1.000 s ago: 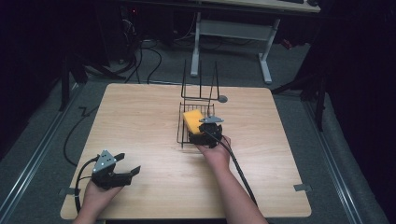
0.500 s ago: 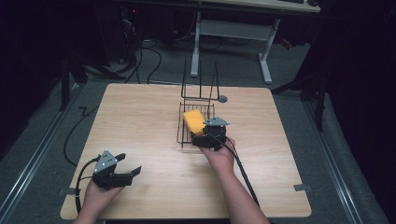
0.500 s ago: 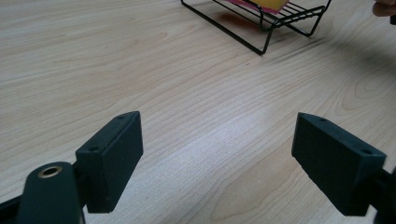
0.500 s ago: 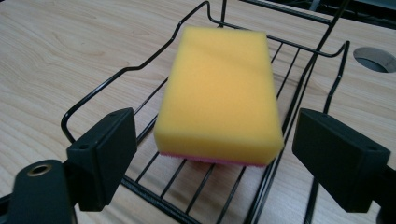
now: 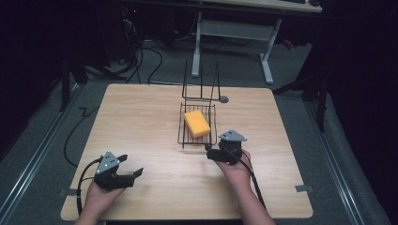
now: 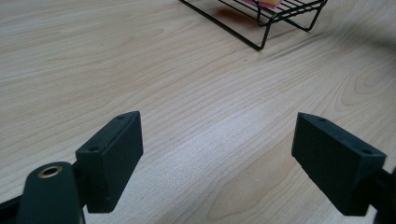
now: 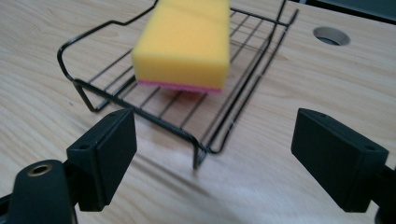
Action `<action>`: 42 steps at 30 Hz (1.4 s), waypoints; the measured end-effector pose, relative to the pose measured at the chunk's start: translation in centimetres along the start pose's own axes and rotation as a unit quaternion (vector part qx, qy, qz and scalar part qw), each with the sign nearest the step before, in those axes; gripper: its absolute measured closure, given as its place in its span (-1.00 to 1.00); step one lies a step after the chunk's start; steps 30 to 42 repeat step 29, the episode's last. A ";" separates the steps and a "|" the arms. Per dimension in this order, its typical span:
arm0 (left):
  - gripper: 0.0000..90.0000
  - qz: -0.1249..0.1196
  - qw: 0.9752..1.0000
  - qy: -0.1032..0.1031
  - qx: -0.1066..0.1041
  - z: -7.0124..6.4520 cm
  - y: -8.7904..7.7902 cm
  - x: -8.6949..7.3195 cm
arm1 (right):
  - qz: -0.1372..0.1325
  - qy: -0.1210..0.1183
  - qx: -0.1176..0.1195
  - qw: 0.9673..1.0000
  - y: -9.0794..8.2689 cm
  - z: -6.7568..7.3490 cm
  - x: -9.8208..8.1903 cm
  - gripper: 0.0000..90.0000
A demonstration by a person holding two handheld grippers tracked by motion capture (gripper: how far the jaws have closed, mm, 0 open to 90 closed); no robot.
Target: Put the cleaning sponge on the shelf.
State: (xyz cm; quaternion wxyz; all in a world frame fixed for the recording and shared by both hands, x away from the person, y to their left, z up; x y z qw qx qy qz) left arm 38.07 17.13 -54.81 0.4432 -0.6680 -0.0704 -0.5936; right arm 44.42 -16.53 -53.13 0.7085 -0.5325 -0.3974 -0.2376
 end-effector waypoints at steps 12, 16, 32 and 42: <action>-0.62 0.008 1.000 0.003 0.002 0.0 0.1 -0.2 | -0.003 0.012 -0.033 0.999 -4.2 -4.6 -4.1 -0.68; -0.62 0.007 1.000 0.003 0.004 -0.1 0.2 -0.2 | -0.016 0.018 -0.036 0.999 -6.1 -6.3 -5.5 -0.68; -0.62 0.018 1.000 0.004 0.003 -0.3 1.0 -0.3 | -0.036 0.036 -0.050 0.997 -9.1 -9.6 -7.7 -0.68; -0.62 0.018 1.000 0.004 0.003 -0.3 1.0 -0.3 | -0.036 0.036 -0.050 0.997 -9.1 -9.6 -7.7 -0.68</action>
Point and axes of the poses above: each handheld gripper's, and its own axes: y roughly forward along the jaws, x roughly out of its top, z roughly to its left, the point moved 7 cm from there along y, roughly forward along the jaws, and after that the axes turned 11 degrees about y, right-handed, at the moved point
